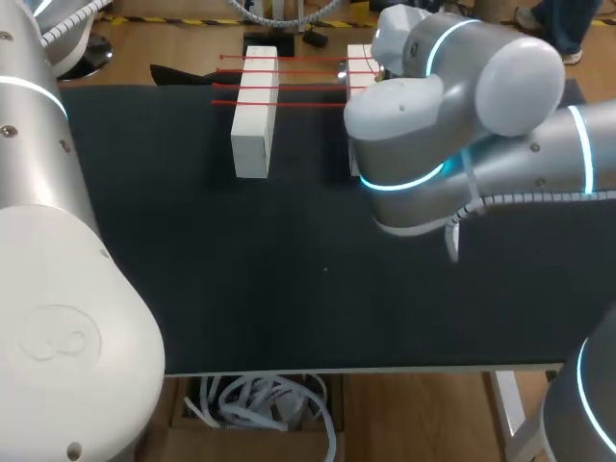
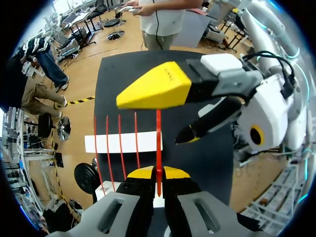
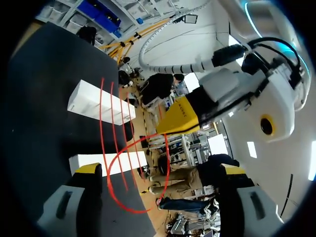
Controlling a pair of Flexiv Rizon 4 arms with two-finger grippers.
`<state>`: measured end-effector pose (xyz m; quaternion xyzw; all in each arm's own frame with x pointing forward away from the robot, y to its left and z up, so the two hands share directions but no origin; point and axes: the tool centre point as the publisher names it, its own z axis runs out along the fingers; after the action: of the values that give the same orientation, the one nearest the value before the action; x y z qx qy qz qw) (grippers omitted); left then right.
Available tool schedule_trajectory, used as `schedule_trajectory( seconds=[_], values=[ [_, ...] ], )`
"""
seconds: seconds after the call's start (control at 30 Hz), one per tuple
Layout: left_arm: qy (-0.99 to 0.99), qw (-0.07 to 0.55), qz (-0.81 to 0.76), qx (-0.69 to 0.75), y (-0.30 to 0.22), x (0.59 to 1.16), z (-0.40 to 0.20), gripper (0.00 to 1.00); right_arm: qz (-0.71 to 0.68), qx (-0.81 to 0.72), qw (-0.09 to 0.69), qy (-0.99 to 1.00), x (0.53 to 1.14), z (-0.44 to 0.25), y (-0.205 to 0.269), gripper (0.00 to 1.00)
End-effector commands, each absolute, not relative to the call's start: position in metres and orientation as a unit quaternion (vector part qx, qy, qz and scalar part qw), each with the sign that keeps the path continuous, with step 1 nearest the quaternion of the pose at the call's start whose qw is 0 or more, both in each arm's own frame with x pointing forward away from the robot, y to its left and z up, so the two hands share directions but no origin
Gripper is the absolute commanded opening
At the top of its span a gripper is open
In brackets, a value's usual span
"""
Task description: Grab the tape and strap the tape.
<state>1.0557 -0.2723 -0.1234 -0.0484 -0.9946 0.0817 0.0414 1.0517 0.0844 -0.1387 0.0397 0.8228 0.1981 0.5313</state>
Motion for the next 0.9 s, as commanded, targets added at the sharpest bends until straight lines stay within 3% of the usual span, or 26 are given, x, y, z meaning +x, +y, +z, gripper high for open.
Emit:
schedule_trajectory(
  seconds=[0.03,0.43,0.53,0.63,0.9],
  values=[
    [-0.995,0.042,0.080,-0.048,-0.272,1.056,-0.123,0.00,0.224,0.024,0.491,0.841,1.040,-0.125,0.049,1.00],
    [-0.995,0.042,0.080,-0.048,-0.272,1.056,-0.123,0.00,0.219,0.070,0.411,0.882,1.077,-0.137,-0.067,1.00],
    [-0.995,0.042,0.080,-0.048,-0.272,1.056,-0.123,0.00,0.214,0.040,0.426,0.878,1.089,-0.136,-0.078,0.95],
    [-0.995,0.042,0.080,-0.048,-0.272,1.056,-0.123,0.00,0.230,0.012,0.424,0.876,1.099,-0.139,-0.082,1.00],
    [-0.995,0.042,0.080,-0.048,-0.272,1.056,-0.123,0.00,0.256,-0.006,0.414,0.874,1.104,-0.143,-0.078,1.00]
  ],
)
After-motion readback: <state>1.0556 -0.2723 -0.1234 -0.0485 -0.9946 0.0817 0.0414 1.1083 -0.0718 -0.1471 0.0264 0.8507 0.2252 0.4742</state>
